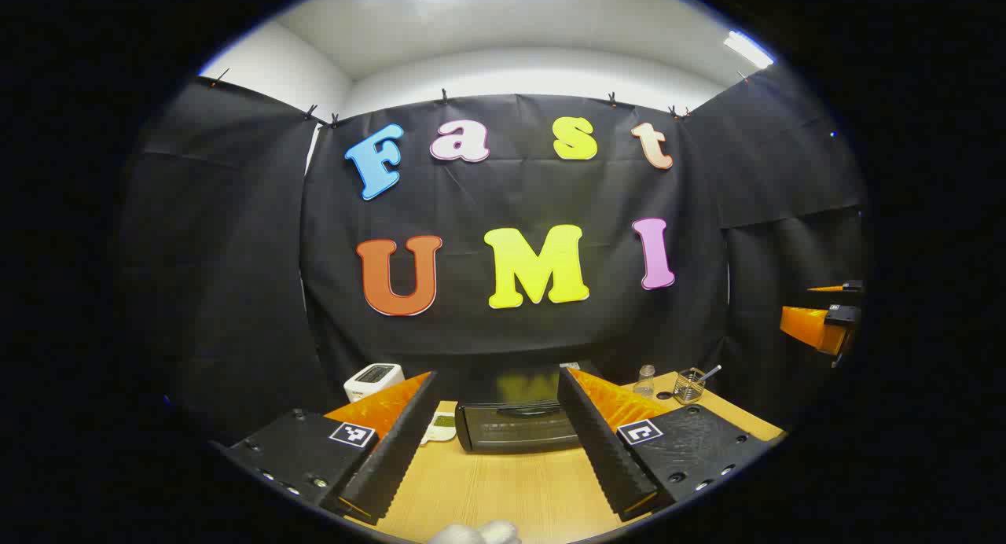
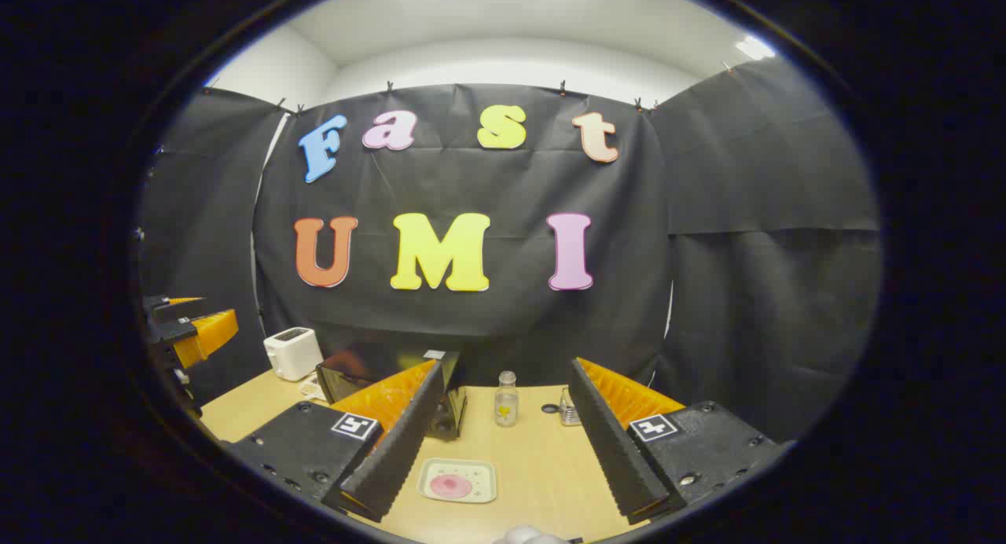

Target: Open the electric oven with the left hand, put the food in, and close the electric oven.

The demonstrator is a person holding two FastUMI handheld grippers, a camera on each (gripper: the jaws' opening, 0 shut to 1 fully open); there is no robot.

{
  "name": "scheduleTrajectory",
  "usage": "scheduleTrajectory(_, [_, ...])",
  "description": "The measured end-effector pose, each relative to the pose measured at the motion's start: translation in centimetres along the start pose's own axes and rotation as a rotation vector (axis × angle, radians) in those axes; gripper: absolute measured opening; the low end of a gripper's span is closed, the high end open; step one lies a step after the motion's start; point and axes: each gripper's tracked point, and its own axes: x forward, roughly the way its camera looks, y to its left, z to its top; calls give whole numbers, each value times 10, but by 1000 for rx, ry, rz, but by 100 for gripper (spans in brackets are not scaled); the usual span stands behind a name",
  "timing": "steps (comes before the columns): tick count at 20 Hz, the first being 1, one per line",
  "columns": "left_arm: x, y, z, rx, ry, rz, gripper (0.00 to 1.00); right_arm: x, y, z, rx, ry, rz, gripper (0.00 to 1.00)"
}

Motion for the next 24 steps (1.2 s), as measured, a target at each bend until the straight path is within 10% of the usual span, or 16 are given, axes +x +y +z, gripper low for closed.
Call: scheduleTrajectory(24, [143, -55, -74, -32, 64, -112, 96, 24, -25, -5, -42, 43, -62, 100])
